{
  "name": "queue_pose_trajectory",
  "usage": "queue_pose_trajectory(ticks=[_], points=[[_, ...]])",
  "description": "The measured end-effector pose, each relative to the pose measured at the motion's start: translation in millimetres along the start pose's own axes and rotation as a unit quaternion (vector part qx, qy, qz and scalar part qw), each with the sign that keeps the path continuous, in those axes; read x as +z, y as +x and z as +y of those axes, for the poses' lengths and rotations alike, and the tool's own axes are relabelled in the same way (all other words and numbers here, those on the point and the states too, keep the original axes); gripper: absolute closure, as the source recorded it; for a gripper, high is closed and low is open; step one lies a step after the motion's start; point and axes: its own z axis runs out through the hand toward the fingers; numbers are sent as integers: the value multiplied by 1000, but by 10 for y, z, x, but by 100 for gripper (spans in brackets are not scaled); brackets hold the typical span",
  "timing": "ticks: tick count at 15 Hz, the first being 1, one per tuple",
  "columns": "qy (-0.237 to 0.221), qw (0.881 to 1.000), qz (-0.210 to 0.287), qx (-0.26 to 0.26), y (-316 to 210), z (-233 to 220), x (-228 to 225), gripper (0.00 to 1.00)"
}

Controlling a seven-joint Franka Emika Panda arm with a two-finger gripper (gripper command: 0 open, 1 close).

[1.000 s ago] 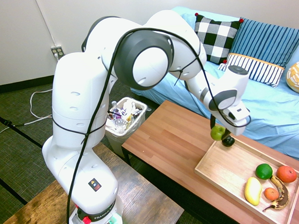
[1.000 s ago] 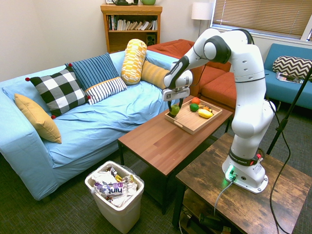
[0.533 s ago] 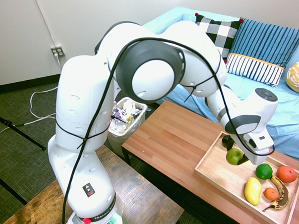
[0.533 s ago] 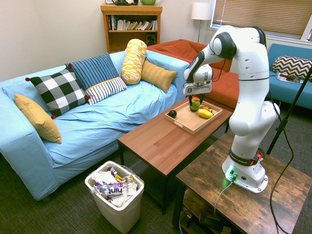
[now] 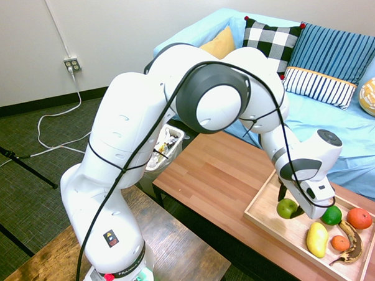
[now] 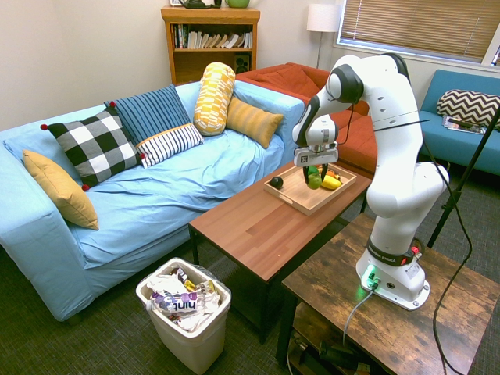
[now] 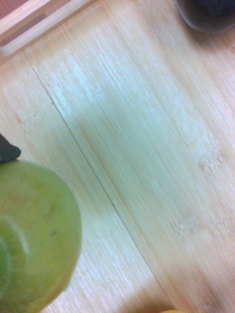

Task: Put the apple in the tray

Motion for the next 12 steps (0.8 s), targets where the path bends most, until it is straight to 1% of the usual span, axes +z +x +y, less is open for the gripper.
queue_pose_trajectory(ticks=[4, 12], points=[[-2, 1000, -6, 0, 24, -57, 158, 100], [4, 1000, -20, 0, -40, -181, 320, 100]])
